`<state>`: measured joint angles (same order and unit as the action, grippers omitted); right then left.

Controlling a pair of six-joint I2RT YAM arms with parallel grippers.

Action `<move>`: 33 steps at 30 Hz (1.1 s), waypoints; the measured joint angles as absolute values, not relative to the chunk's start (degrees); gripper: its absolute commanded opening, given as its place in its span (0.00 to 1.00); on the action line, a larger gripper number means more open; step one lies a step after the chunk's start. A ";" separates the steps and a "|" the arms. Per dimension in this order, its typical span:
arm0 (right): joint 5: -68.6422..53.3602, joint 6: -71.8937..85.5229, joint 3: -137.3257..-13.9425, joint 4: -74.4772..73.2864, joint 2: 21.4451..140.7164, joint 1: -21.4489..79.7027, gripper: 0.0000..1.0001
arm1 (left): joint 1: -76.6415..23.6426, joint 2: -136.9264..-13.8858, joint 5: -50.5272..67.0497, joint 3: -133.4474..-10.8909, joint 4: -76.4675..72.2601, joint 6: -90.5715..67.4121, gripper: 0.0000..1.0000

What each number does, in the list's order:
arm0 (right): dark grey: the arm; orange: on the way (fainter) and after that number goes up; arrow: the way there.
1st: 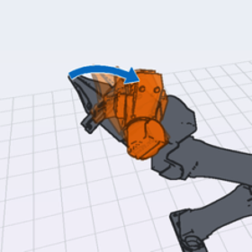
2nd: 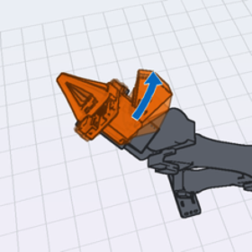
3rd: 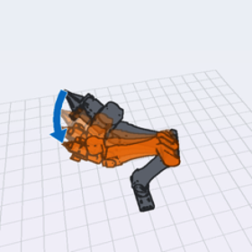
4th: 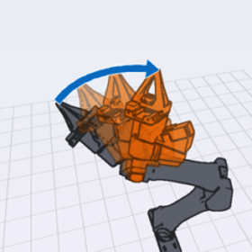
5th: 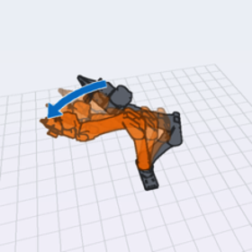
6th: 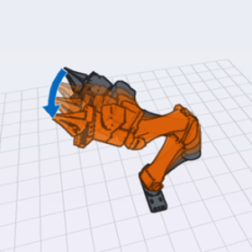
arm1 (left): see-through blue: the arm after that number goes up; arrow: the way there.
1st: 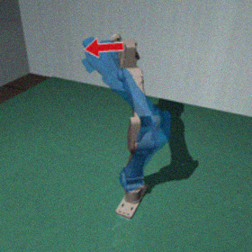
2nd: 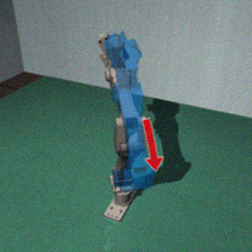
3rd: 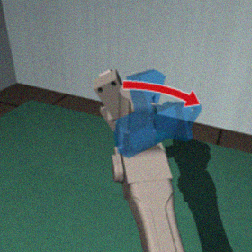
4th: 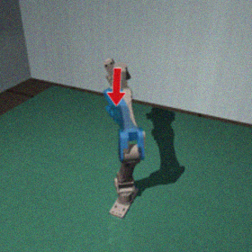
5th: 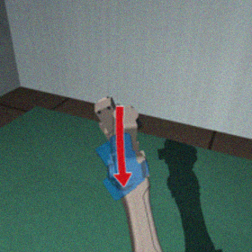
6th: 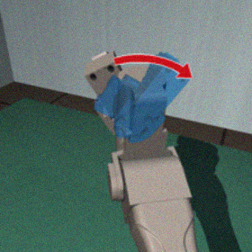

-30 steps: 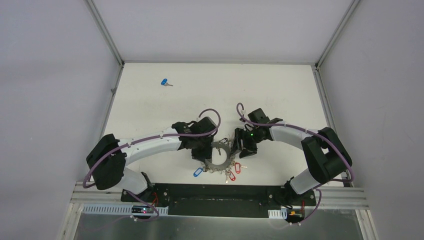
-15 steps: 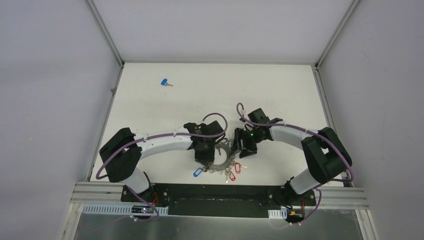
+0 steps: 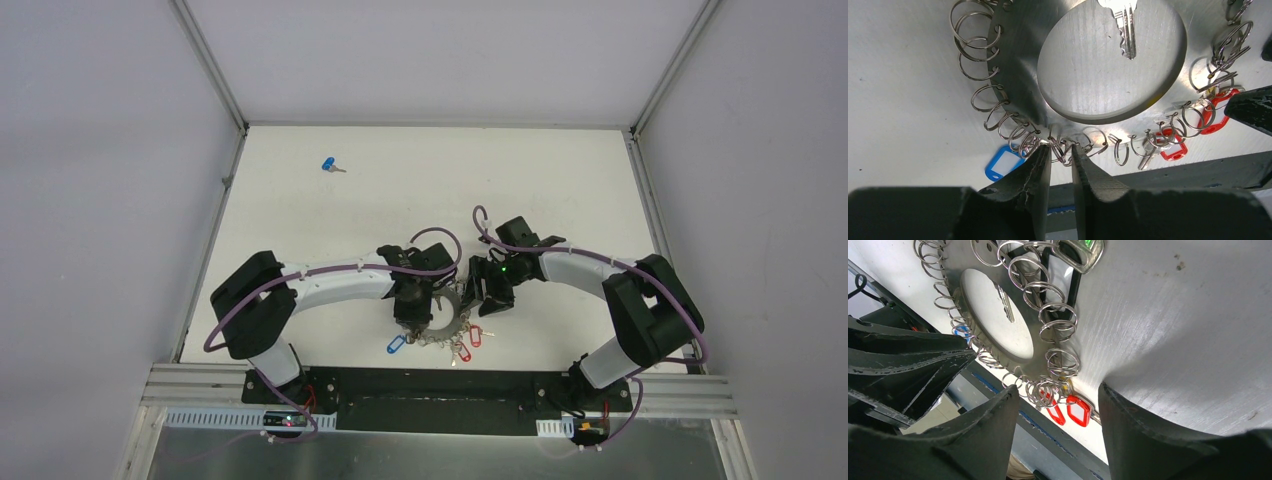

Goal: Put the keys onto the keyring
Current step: Pick up the keyring from the center of the board.

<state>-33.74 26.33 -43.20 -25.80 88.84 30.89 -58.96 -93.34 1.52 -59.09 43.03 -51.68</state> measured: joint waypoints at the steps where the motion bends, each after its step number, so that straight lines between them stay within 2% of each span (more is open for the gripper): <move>1: -33.78 26.26 -43.20 -25.78 88.84 30.89 0.62 | -58.96 -93.34 1.52 -59.09 43.05 -51.68 0.19; 4: -33.89 26.04 -43.20 -25.78 88.88 30.89 0.62 | -59.20 -93.41 1.50 -59.09 43.07 -51.83 0.17; 8: -33.95 26.00 -43.20 -25.78 88.88 30.89 0.62 | -59.29 -93.65 1.52 -59.09 43.09 -51.86 0.24; 11: -34.00 26.00 -43.20 -25.78 88.88 30.89 0.63 | -59.29 -93.86 1.52 -59.09 43.13 -51.88 0.24; 17: -34.11 25.82 -43.20 -25.78 88.88 30.89 0.63 | -59.29 -95.33 1.52 -59.09 43.86 -51.88 0.17; 23: -34.33 25.54 -43.20 -25.76 88.88 30.89 0.65 | -59.29 -95.94 1.45 -59.09 44.21 -51.79 0.01; 33: -33.69 23.03 -43.27 -27.35 83.79 30.89 0.75 | -59.29 -91.33 -1.26 -59.59 45.84 -48.97 0.00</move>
